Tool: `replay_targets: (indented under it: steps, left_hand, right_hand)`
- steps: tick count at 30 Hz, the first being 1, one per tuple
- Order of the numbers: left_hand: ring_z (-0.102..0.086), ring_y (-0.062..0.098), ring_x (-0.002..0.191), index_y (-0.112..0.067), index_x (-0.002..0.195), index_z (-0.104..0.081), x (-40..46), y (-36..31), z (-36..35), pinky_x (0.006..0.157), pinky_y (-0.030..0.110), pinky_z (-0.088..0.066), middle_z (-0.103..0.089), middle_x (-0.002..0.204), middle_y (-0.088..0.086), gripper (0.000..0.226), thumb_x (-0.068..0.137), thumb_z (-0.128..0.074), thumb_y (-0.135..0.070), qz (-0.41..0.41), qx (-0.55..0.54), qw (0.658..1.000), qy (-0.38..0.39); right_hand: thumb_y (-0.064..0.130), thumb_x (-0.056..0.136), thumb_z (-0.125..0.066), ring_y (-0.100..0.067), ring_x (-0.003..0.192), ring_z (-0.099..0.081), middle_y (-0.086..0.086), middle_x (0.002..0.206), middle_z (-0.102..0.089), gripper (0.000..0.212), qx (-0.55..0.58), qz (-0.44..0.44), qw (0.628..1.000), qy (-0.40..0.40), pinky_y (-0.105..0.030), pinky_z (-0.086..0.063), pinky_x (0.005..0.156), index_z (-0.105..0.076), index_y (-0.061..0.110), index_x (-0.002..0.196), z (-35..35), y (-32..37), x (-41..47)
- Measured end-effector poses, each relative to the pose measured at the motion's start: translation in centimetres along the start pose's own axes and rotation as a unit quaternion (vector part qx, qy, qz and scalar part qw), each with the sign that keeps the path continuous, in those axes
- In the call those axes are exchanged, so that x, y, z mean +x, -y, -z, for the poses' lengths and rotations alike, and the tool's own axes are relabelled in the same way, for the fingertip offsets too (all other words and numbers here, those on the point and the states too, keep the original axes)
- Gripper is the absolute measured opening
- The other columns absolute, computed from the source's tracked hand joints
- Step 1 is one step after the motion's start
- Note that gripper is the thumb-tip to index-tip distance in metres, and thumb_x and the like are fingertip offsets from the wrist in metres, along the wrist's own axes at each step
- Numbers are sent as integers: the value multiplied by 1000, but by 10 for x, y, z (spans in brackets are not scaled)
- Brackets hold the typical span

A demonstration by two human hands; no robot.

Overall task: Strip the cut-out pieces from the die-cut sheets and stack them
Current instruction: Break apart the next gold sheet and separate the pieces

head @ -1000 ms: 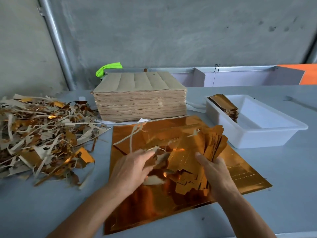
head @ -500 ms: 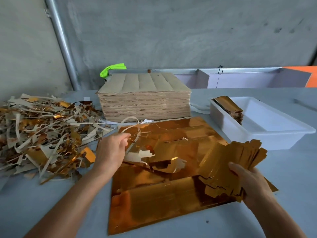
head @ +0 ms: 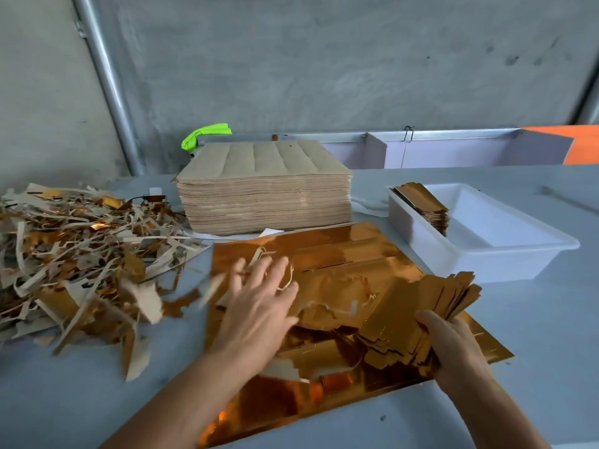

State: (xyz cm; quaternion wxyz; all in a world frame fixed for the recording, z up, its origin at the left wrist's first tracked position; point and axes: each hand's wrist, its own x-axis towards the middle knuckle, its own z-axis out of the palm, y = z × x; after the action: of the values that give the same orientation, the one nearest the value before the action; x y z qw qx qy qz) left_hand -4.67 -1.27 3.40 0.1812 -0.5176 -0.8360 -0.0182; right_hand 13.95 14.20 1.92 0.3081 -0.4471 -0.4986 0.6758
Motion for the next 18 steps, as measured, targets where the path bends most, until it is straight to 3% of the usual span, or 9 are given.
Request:
replay_targets:
  steps: [3, 5, 7, 9, 12, 14, 16, 18]
  left_hand:
    - [-44, 15, 125, -20, 124, -58, 16, -27, -13, 105, 36, -37, -45, 141, 1, 57, 90, -39, -61, 45, -118, 990, 62]
    - [-55, 14, 103, -12, 113, -63, 28, -41, -17, 88, 28, -49, -54, 126, 3, 60, 87, -42, -63, 63, -160, 982, 80]
    - [-56, 16, 96, -10, 101, -62, 40, -49, -21, 78, 25, -48, -54, 120, 4, 53, 86, -49, -60, 80, -152, 982, 83]
    - [-53, 20, 107, -11, 112, -58, 52, -49, -26, 85, 30, -47, -51, 127, 6, 55, 85, -53, -58, 67, -137, 983, 99]
    - [-37, 24, 127, -25, 138, -42, 68, -46, -35, 104, 43, -34, -43, 140, 5, 68, 82, -55, -60, -5, -153, 974, 165]
    - [-37, 23, 125, -28, 133, -48, 73, -50, -41, 104, 45, -29, -46, 136, 4, 63, 81, -51, -65, -22, -175, 966, 187]
    - [-41, 24, 119, -23, 120, -57, 78, -58, -45, 102, 46, -27, -51, 129, 6, 62, 80, -47, -70, -33, -142, 975, 166]
    - [-41, 26, 120, -19, 119, -56, 81, -67, -46, 103, 49, -23, -51, 129, 8, 71, 77, -46, -75, -45, -106, 980, 165]
  right_hand:
    - [19, 98, -49, -32, 84, -67, -15, 98, -66, 16, 3, -9, 1000, 14, -43, -56, 65, -47, 14, 113, 0, -1, 0]
    - [19, 98, -49, -37, 90, -66, -20, 102, -65, 15, -6, -14, 1000, 11, -49, -56, 76, -49, 11, 110, 1, 0, 1]
    - [18, 97, -49, -38, 90, -65, -22, 100, -65, 7, -7, -18, 1000, 4, -49, -55, 77, -51, 13, 102, 4, 1, 4]
    - [18, 98, -49, -36, 89, -64, -19, 97, -65, 5, -6, -22, 1000, -5, -50, -53, 80, -51, 14, 98, 4, 3, 5]
    - [18, 97, -49, -44, 97, -60, -28, 101, -61, 11, -9, -36, 999, -19, -57, -48, 92, -52, 12, 88, 3, 6, 10]
    - [19, 97, -49, -41, 94, -61, -24, 100, -62, 13, 0, -46, 999, -21, -55, -49, 90, -51, 14, 86, 1, 8, 12]
    - [21, 97, -50, -35, 87, -63, -17, 96, -64, 9, 16, -54, 998, -25, -49, -52, 77, -50, 13, 93, 1, 8, 16]
    - [22, 96, -52, -31, 80, -62, -12, 90, -63, 12, 28, -61, 996, -51, -40, -49, 62, -48, 11, 96, 6, 8, 19]
